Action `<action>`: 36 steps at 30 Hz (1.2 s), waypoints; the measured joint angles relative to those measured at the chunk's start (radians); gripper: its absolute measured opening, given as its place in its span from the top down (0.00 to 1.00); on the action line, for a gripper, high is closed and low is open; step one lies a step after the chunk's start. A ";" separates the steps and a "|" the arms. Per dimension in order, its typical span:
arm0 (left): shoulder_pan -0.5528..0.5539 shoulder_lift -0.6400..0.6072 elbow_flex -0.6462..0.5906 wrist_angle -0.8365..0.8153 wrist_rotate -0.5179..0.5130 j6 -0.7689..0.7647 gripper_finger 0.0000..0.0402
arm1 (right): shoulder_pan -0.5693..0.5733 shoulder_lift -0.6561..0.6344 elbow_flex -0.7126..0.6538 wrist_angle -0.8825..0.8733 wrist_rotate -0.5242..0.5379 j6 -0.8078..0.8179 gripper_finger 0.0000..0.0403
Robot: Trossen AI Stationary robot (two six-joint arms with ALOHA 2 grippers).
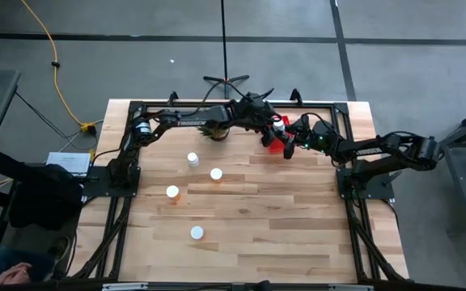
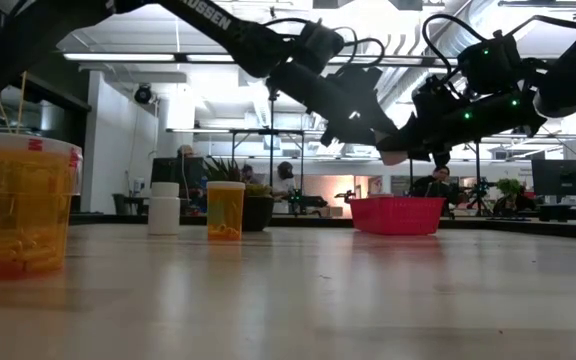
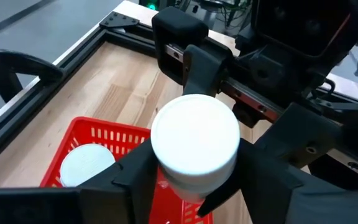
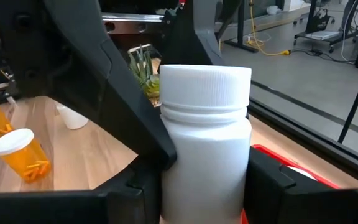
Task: Pick and place pill bottles into a basket
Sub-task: Put the top white pill bottle into the bin
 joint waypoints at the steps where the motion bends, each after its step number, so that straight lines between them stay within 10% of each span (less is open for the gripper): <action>1: 0.001 0.000 0.000 0.001 0.009 0.000 0.46 | 0.000 0.000 0.000 0.001 0.001 0.002 0.62; 36: 0.021 -0.051 -0.001 -0.149 0.000 0.059 0.47 | 0.001 -0.046 0.004 -0.200 -0.032 0.036 0.40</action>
